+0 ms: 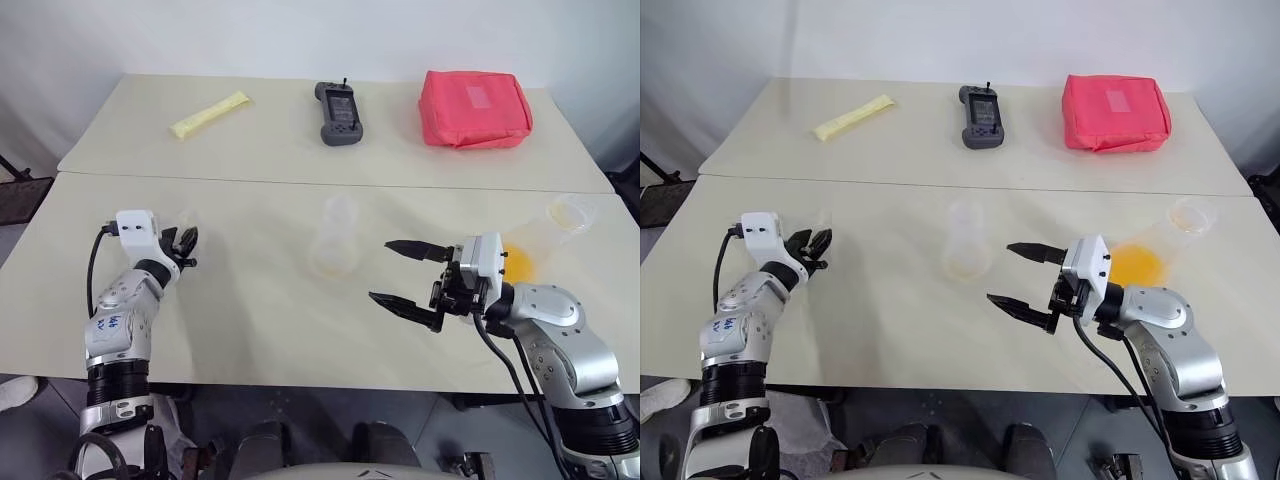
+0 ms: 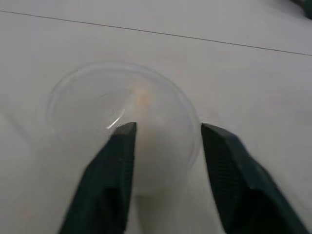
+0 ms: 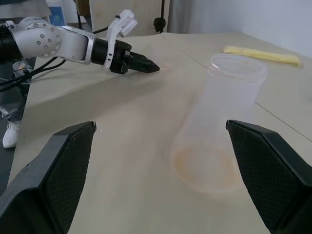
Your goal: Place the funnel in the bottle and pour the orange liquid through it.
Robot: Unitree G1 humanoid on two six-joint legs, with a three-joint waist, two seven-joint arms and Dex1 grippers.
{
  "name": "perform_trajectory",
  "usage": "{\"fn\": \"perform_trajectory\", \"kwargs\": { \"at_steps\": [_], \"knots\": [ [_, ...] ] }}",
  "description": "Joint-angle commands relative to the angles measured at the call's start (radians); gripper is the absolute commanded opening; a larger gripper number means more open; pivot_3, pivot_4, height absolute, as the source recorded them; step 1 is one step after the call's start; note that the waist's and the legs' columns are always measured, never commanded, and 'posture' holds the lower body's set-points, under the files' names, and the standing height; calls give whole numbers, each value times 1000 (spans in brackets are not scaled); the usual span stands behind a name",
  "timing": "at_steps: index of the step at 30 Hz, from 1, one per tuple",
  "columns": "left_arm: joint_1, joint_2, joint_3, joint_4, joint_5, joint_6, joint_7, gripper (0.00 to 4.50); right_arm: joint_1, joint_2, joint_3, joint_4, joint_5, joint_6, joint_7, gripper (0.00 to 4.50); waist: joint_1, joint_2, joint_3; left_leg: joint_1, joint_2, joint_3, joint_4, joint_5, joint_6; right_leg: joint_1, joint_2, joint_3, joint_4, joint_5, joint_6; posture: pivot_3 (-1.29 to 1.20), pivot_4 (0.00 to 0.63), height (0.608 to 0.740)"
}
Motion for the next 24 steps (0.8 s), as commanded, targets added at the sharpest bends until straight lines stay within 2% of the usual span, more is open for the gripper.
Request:
{"fn": "perform_trajectory", "kwargs": {
  "at_steps": [1, 3, 4, 7, 9, 12, 14, 17, 21, 24],
  "knots": [
    [17, 15, 28, -43, -27, -44, -46, 825, -8, -4, -31, -41, 19, -23, -5, 4500, 0, 0, 0, 0, 0, 0, 0, 0, 0, 0, 0, 0, 0, 0, 0, 0, 150, 740],
    [23, 22, 41, -85, -61, -89, -112, 206, -8, 1, -39, -42, 16, -30, -19, 4500, 0, 0, 0, 0, 0, 0, 0, 0, 0, 0, 0, 0, 0, 0, 0, 0, 150, 740],
    [25, 26, 46, -98, -71, -103, -134, 47, -7, 2, -41, -43, 16, -32, -24, 4500, 0, 0, 0, 0, 1, 0, 0, 0, 0, 0, 0, 0, 0, 0, 0, 0, 150, 740],
    [23, 87, 53, -191, -138, -117, -275, 47, 14, -4, -65, -49, 18, -35, -47, 4500, 1, -1, 0, 0, 2, 0, 0, 0, 0, 0, 0, 0, 0, 0, 0, 0, 150, 740],
    [-7, 182, 33, -265, -201, -105, -445, 47, 54, -6, -100, -56, 18, -38, -71, 4500, 1, -1, 0, -1, 2, -1, 0, 0, 0, 0, 0, 0, 0, 0, 0, 0, 150, 740],
    [-152, 352, -82, -297, -254, -60, -736, 47, 139, 2, -149, -79, 5, -50, -109, 4500, 16, -2, 1, -2, 0, -3, 0, 0, 0, 0, 1, -2, 0, 0, 0, 0, 150, 740],
    [-264, 402, -178, -245, -203, -92, -849, 47, 179, 15, -155, -96, -3, -56, -135, 4500, 23, -1, 1, -2, -2, -1, 1, 0, 0, 0, 1, -1, -1, 0, 0, 0, 150, 740],
    [-394, 428, -306, -163, -118, -151, -982, 47, 224, 35, -147, -121, -14, -68, -168, 4500, 22, 3, -1, 1, -3, 3, -1, 0, 0, 1, 1, 2, -1, 0, 0, 0, 150, 740],
    [-561, 416, -456, -42, 16, -258, -1111, 47, 274, 66, -133, -153, -24, -75, -216, 4500, 18, 2, 0, -1, -1, 10, -1, 1, -2, -3, 4, 3, 0, 0, 0, 0, 150, 740],
    [-642, 370, -503, 52, 85, -331, -1115, 47, 298, 84, -128, -166, -32, -83, -243, 4500, 17, 2, 0, -4, -1, 11, -1, 1, -2, -9, 4, 6, 1, 0, 0, 0, 150, 740]
  ]
}}
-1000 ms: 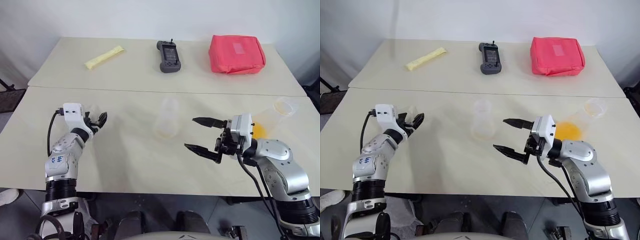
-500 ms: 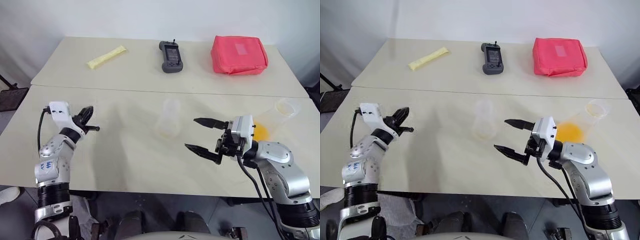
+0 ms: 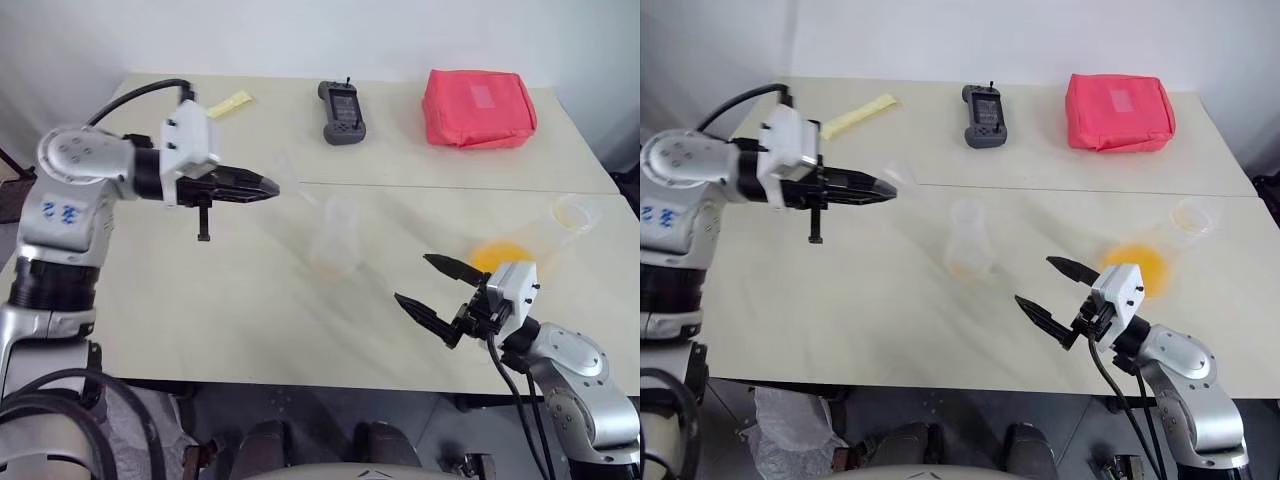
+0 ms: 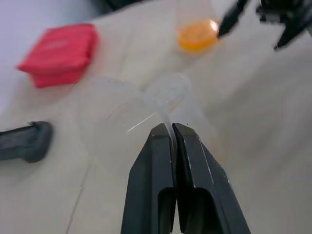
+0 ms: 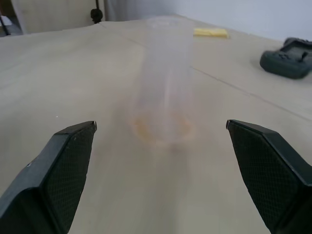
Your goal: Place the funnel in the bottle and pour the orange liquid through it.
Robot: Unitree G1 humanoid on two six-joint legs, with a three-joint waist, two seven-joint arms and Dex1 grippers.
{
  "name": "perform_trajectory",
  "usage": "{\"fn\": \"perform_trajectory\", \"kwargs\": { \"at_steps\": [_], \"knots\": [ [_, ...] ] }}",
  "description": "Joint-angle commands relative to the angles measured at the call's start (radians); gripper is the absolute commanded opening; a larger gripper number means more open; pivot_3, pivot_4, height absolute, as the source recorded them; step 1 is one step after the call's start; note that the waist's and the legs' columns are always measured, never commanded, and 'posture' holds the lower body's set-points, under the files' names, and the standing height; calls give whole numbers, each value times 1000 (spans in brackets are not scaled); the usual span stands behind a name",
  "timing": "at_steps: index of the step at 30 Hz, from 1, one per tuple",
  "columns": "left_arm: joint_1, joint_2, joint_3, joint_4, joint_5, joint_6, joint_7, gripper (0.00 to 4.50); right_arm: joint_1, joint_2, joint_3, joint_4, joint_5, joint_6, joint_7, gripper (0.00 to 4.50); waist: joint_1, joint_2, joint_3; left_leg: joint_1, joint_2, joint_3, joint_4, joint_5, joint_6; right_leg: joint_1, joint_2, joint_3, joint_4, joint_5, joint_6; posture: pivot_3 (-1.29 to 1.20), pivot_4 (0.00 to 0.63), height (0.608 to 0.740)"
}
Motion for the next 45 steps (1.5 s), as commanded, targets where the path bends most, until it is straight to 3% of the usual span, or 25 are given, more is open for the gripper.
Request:
{"fn": "perform_trajectory", "kwargs": {
  "at_steps": [1, 6, 16, 19, 25, 33, 38, 41, 45],
  "knots": [
    [-87, -48, -20, 79, 64, -89, -10, 47, 22, 25, -13, -56, -5, -36, -39, 4500, 1, 0, 0, -1, 0, 0, 0, 0, 0, -1, 0, 0, 0, 0, 0, 0, 150, 740],
    [-118, -126, -33, 133, 100, -144, -7, 47, 51, 59, 0, -78, -19, -47, -82, 4500, 4, 0, 0, -6, 0, -1, 3, 0, 0, -5, 0, 0, 1, 0, 0, 0, 150, 740],
    [-173, -172, -88, 234, 222, -249, -25, 47, 66, 99, 20, -87, -35, -66, -126, 4500, 5, 0, 0, -10, 0, -1, 8, 0, 1, -7, 0, -1, 4, 0, 0, 0, 150, 740],
    [-184, -201, -83, 239, 208, -242, -46, 625, 64, 102, 24, -85, -38, -69, -128, 4500, 7, 0, 0, -12, 0, -1, 12, 0, 1, -7, 0, -2, 5, 0, 0, 0, 150, 740],
    [-205, -257, -76, 243, 189, -243, -75, 2248, 64, 108, 30, -76, -41, -85, -130, 4500, 5, 0, 0, -12, 0, -1, 14, 0, 1, -7, 0, -1, 8, 0, 0, 0, 150, 740],
    [-88, -268, 51, 235, 69, -201, -48, 4439, 95, 95, -19, -95, -25, -74, -146, 4500, 0, 0, 0, -11, 1, -5, 15, 0, 1, -7, 0, 0, 11, 0, 0, 0, 150, 740],
    [32, -271, 147, 177, -19, -163, 0, 4439, 137, 98, -63, -121, -16, -74, -168, 4500, 3, 0, 0, -11, 1, -8, 17, 0, 1, -7, -1, 0, 13, 0, 0, 0, 150, 740],
    [120, -264, 216, 95, -103, -42, 53, 4439, 174, 118, -118, -157, 14, -62, -219, 4500, 3, 0, 0, -11, 1, -9, 17, 0, 1, -7, -2, 0, 15, 0, 0, 0, 150, 740],
    [299, -261, 331, 55, -152, -3, 166, 4439, 315, 154, -231, -185, 19, -90, -265, 4500, 5, 2, -1, -11, 1, -10, 18, 0, 2, -7, -2, 0, 16, 0, 0, 0, 150, 740]
  ]
}}
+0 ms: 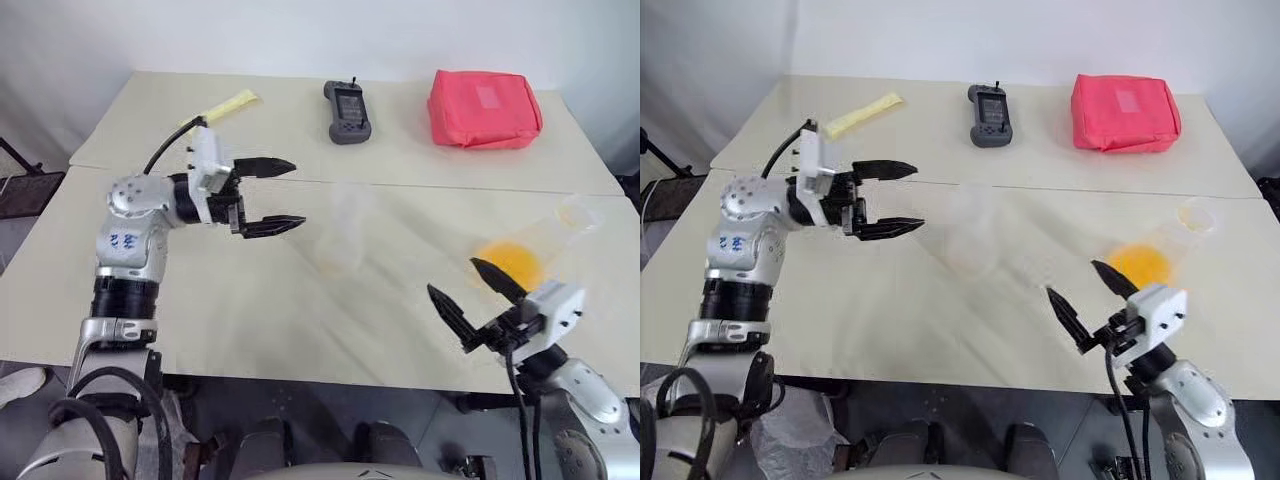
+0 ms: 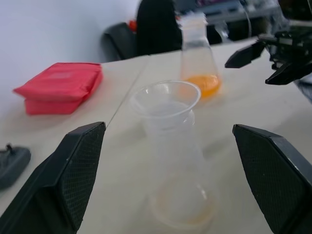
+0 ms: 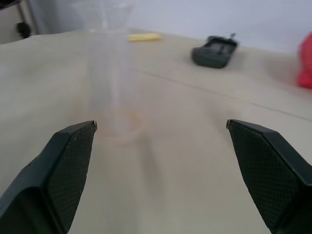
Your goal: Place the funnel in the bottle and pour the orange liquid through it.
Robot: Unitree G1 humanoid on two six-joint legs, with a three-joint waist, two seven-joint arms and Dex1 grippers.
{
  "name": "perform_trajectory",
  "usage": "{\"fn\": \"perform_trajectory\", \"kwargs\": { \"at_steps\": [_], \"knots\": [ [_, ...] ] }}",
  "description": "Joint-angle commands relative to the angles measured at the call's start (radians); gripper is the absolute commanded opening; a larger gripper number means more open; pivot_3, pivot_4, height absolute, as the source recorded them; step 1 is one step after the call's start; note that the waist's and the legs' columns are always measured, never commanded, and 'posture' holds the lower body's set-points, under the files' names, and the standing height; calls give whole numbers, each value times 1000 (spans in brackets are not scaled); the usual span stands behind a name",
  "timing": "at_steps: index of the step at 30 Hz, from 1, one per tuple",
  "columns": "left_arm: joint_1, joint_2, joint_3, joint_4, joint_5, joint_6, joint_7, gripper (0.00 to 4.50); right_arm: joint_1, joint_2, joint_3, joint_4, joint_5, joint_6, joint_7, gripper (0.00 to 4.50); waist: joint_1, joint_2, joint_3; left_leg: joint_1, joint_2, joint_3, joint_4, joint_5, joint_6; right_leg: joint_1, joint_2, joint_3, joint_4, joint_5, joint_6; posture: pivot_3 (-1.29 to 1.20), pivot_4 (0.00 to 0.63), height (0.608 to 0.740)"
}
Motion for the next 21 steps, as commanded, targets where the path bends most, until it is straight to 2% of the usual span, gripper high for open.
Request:
{"fn": "perform_trajectory", "kwargs": {
  "at_steps": [1, 5, 11, 17, 21],
  "knots": [
    [143, 12, 113, -70, -68, 44, 96, 4439, 116, 50, -134, -39, 18, -51, -59, 4500, -1, 3, -2, 0, 0, 0, -1, 0, 0, 0, 0, 0, 0, 0, 0, 0, 150, 740],
    [237, 15, 100, -134, -81, 93, 103, 4439, 130, 93, -200, -9, 12, -88, -115, 4500, -2, 2, -1, 1, -1, 1, 0, 0, 1, 0, 0, 1, 0, 0, 0, 0, 150, 740],
    [271, 25, 83, -192, -105, 156, 91, 4439, 99, 105, -278, 36, 55, -84, -176, 4500, -2, 3, -2, 2, 0, 2, 0, 3, 3, 1, -1, 5, 1, 0, 0, 0, 150, 740],
    [298, 32, 74, -257, -124, 190, 92, 4439, -6, 59, -310, 81, 86, -17, -253, 4500, -14, 3, -2, 2, -1, 2, -1, 3, 3, 0, -1, 5, 2, 0, 0, 0, 150, 740],
    [319, 32, 67, -305, -131, 206, 103, 4439, -127, -7, -301, 138, 86, 67, -306, 4500, -24, 3, -2, 2, 0, 2, -1, 3, 3, 0, -1, 5, 2, 0, 0, 0, 150, 740]
  ]
}}
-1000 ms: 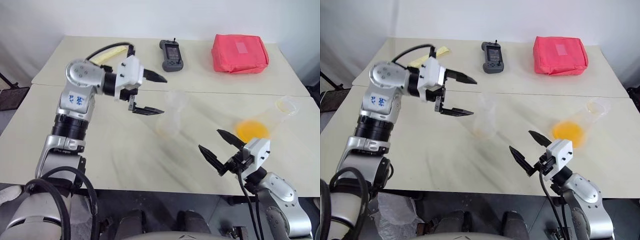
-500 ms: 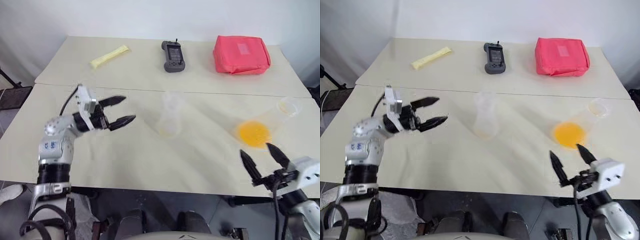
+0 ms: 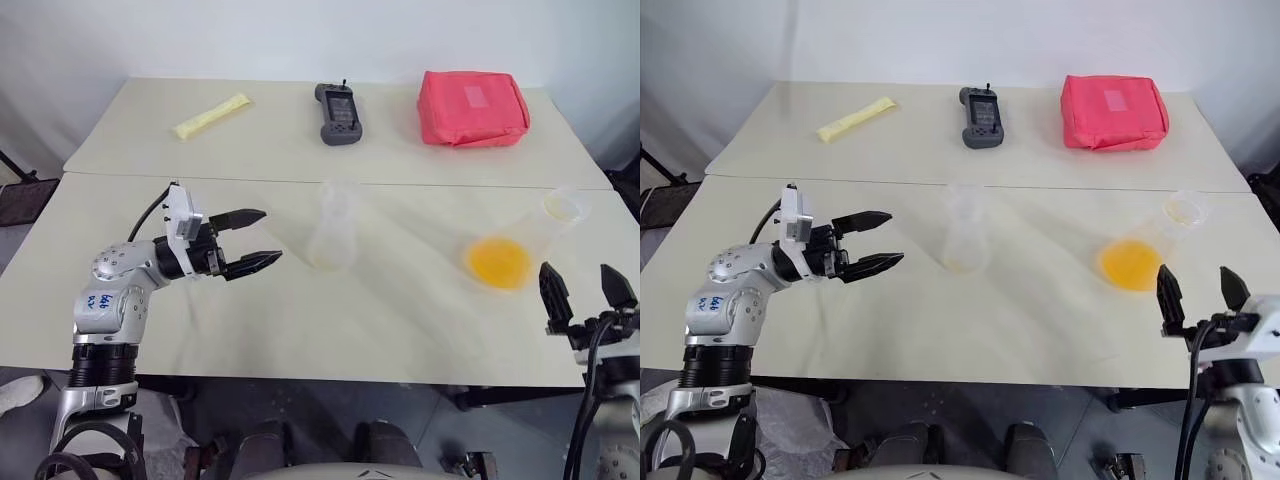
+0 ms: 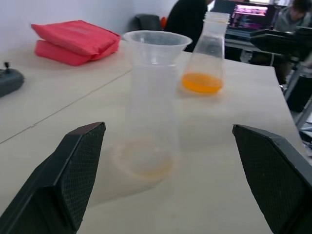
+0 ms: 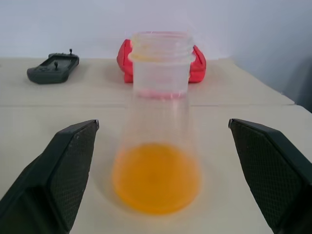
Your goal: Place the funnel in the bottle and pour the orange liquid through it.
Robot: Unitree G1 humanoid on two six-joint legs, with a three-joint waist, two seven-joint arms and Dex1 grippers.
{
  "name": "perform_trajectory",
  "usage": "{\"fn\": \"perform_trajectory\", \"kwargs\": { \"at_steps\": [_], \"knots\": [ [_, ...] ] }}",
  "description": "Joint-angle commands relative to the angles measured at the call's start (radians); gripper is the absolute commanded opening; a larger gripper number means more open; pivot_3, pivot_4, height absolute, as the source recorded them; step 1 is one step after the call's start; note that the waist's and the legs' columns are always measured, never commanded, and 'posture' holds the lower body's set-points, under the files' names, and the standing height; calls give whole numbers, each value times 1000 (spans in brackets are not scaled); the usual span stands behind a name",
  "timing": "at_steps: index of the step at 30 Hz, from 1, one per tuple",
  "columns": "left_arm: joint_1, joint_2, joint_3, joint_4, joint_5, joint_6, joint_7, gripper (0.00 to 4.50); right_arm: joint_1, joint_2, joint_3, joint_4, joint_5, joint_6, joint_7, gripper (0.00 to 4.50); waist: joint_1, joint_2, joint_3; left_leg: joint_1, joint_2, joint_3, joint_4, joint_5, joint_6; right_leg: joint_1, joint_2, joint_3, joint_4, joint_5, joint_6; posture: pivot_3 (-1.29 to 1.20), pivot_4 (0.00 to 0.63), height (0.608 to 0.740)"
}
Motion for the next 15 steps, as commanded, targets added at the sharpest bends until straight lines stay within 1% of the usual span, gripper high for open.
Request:
{"fn": "perform_trajectory", "kwargs": {
  "at_steps": [1, 5, 11, 15],
  "knots": [
    [19, 9, 3, -74, -34, 10, 7, 4439, -91, -56, -24, 36, 18, 63, -53, 4500, -3, 0, 0, 0, 0, 0, 0, 0, 0, 0, 0, 0, 0, 0, 0, 0, 150, 740],
    [60, 18, 6, -132, -48, 33, 23, 4439, -211, -95, 8, 102, 27, 127, -57, 4500, -3, 1, 0, 0, 2, 0, -1, 0, 0, 0, 0, 0, 0, 0, 0, 0, 150, 740],
    [83, 29, 18, -166, -53, 41, 51, 4439, -338, -131, 47, 197, 29, 190, -28, 4500, -1, 1, 0, 0, 1, 0, -1, 0, 1, 0, -1, 0, -1, 0, 0, 0, 150, 740],
    [92, 30, 22, -191, -57, 42, 72, 4439, -423, -160, 70, 274, 2, 207, -17, 4500, -2, 1, 0, 0, 2, 0, -1, 0, 1, 0, -1, 0, -1, 0, 0, 0, 150, 740]
  ]
}}
